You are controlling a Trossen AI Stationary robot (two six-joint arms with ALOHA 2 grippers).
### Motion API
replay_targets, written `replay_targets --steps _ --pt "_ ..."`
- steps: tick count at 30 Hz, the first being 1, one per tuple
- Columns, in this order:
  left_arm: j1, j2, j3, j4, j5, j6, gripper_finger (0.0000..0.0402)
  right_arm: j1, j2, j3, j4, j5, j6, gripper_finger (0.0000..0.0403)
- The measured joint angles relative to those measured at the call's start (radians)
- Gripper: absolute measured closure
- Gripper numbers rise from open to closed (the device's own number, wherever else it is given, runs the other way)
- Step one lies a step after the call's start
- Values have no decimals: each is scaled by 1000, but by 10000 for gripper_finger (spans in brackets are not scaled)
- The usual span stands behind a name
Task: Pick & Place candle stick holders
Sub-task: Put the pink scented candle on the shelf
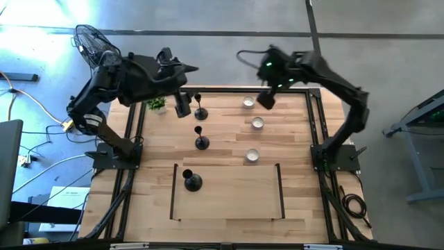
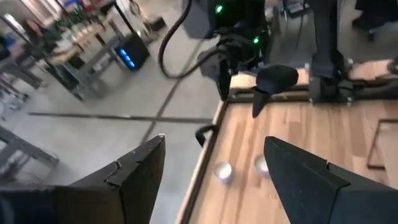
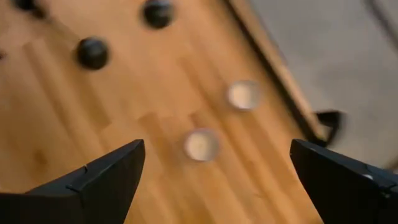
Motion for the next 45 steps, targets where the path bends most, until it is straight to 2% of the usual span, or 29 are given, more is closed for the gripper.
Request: replay_targets --steps 5,12,15,22,27,36,41,45 --pt "3 0 0 -38 60 -19 133 20 118 0 -21 -10 -18 9" --pt "3 -25 0 -70 126 -28 133 24 258 0 -81 89 -47 9" --pt "3 -28 0 -91 130 -31 133 24 288 0 -91 119 -65 9" --pt "3 -27 0 -137 135 -52 133 10 297 -6 -97 111 -76 9" --pt "3 -27 0 -142 135 -52 133 -25 292 -125 -86 50 -80 9" --pt "3 -27 0 -136 135 -23 133 -42 293 -425 109 0 -92 8" --pt "4 -20 0 -110 130 6 133 -42 293 -497 219 -68 -97 8" --pt "4 -20 0 -82 127 10 133 -42 293 -507 273 -45 -104 8"
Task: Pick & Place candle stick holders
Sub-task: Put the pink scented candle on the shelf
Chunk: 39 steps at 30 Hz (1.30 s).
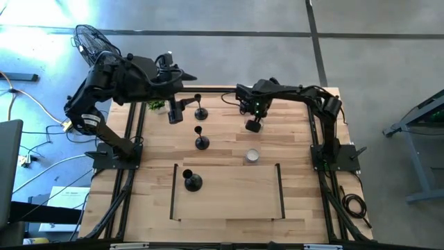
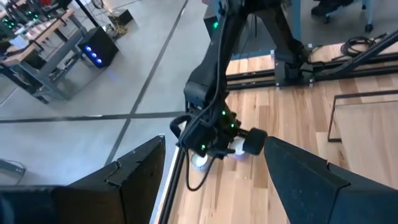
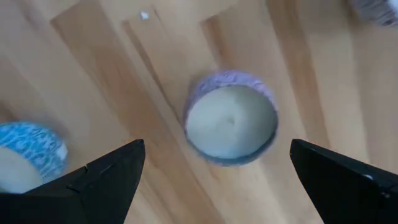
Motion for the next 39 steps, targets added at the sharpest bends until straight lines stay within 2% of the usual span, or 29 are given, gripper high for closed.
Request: replay_targets --steps 24,32,39 --pt "0 2 0 -2 -1 -9 133 -1 0 -2 67 4 2 9" --pt "0 2 0 -23 -2 -9 133 -5 0 -69 118 4 0 8" --pt "0 2 0 -23 -3 -1 133 -8 0 -174 249 8 13 9"
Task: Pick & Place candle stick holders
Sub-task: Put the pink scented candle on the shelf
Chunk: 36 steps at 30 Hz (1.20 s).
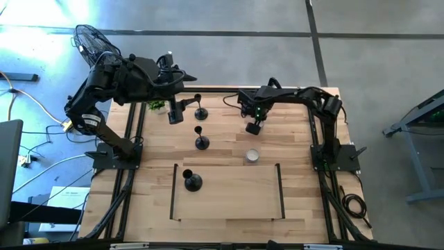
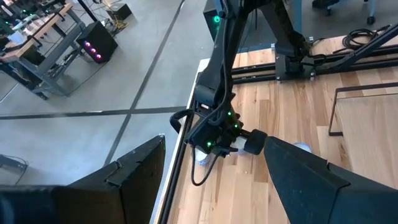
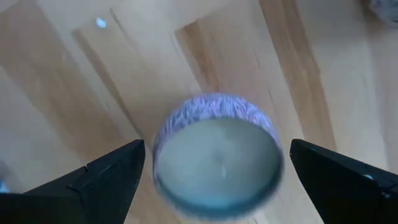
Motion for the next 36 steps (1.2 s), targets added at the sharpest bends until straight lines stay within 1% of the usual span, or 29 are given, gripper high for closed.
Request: replay_targets --steps 4,7,10,14,19,23,29,36 --pt "0 0 0 0 0 0 133 0 -2 -57 67 17 44 11" --pt "0 0 0 0 0 1 133 0 -9 -89 94 33 58 24" --pt "0 0 0 0 2 1 133 1 -9 -102 101 38 98 56" --pt "0 0 0 0 3 1 133 3 -6 -91 100 37 119 118" --pt "0 0 0 1 3 2 133 3 1 -54 65 26 118 118" --pt "0 0 0 1 3 0 133 2 5 -12 13 45 114 118" --pt "0 0 0 1 19 -8 133 16 5 99 -165 77 78 118" --pt "0 0 0 1 29 -8 133 61 -10 302 -398 85 45 118"
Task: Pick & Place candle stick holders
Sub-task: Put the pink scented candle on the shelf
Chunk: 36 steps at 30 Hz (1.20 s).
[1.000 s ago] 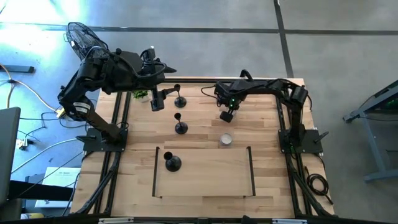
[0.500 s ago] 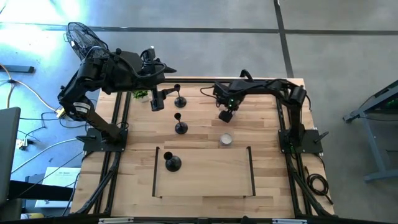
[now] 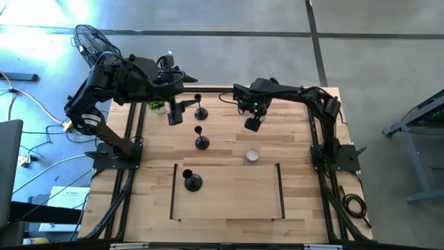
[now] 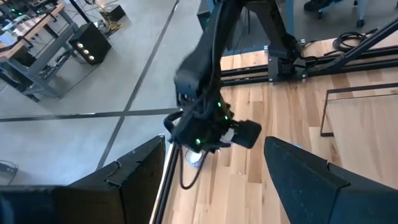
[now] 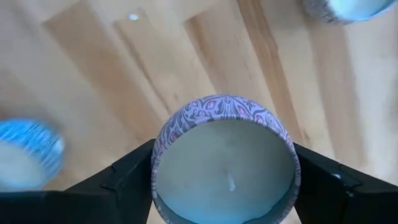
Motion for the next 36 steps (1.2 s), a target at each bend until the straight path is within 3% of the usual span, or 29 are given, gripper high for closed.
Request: replay_targets --steps 11,17,26,36 --pt "0 0 0 0 5 0 133 146 -182 325 -258 -76 84 118" --pt "0 9 0 18 5 5 133 275 -354 381 -256 -126 257 118" --pt "0 45 0 3 -5 -11 133 548 -506 381 -242 83 556 118" --pt "0 60 -1 -29 28 -132 133 828 -466 380 -243 295 774 118"
